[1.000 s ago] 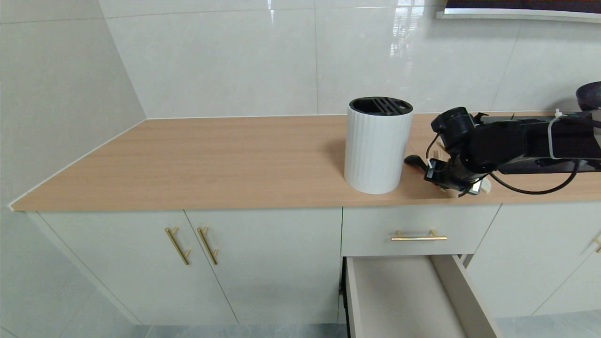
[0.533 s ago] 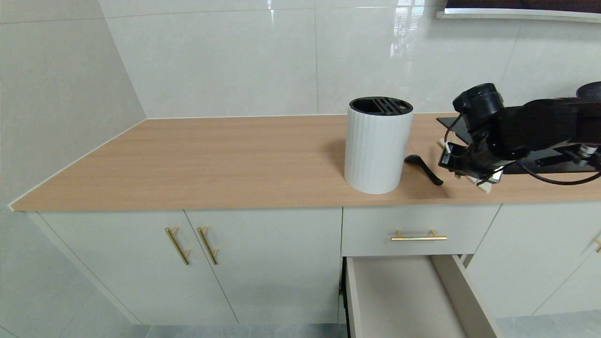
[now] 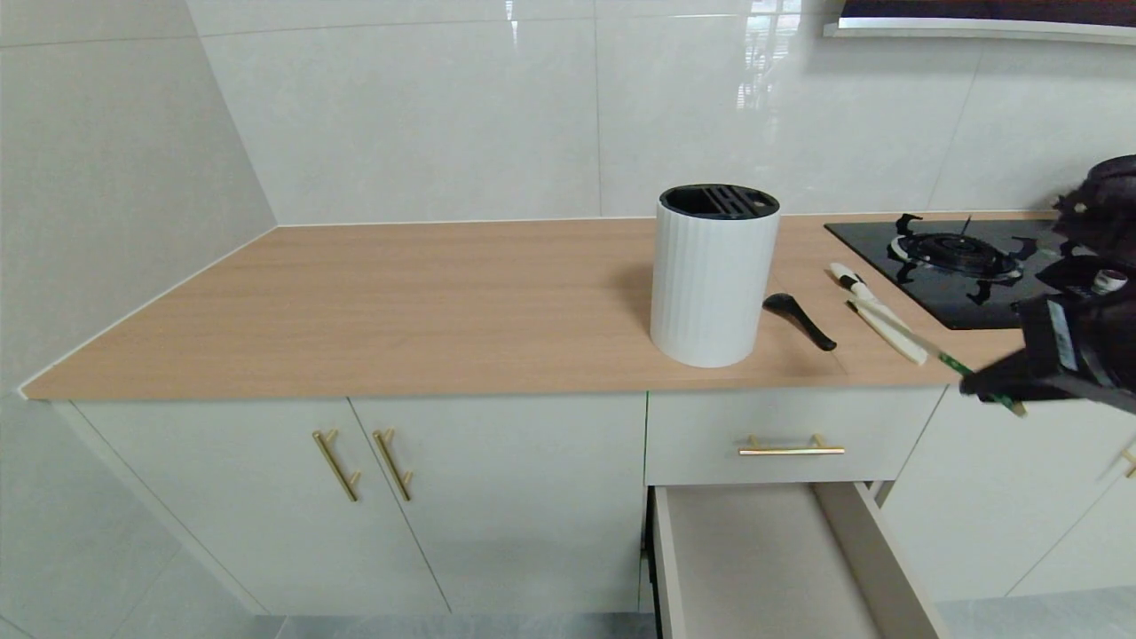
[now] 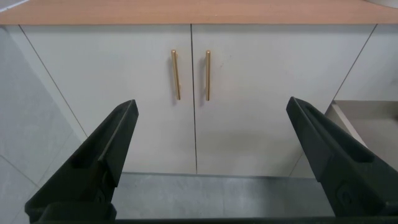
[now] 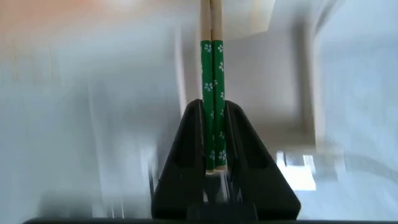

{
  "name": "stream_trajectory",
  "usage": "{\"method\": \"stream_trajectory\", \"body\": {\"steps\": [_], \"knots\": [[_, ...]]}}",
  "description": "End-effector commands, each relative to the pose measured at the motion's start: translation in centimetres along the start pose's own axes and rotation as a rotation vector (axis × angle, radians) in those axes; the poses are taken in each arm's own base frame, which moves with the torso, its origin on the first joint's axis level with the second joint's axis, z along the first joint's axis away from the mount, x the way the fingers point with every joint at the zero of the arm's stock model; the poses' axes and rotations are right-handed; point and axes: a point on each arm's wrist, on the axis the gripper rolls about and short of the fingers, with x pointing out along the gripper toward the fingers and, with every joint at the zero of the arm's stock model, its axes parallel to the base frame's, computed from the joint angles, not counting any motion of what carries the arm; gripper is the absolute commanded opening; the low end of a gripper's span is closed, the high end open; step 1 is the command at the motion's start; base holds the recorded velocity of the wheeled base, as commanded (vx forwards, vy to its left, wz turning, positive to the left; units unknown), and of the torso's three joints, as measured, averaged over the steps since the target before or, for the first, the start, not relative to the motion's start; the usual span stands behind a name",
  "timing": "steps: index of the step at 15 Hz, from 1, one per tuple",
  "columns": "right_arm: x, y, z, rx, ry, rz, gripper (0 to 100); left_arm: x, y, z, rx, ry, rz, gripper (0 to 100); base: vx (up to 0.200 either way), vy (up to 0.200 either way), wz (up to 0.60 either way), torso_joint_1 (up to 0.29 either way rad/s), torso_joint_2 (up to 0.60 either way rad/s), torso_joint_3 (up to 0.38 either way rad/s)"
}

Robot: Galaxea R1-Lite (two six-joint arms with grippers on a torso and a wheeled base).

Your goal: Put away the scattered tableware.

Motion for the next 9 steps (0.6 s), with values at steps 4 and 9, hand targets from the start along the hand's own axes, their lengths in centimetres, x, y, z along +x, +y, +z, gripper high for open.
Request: {"method": "stream_trajectory", "body": {"steps": [4,9], "knots": [[-2.7,-0.7,-6.0,-0.139,0.160,0.053,0,0.0,0.0,0.0,-0.001,0.001,0.001,100,0.000,0.000,0.00,0.000,0.00,0.000],[4.0,0.9,-7.9,-0.173,0.349,0.030,0,0.0,0.0,0.0,-0.001,0.001,0.001,100,0.000,0.000,0.00,0.000,0.00,0.000]]}}
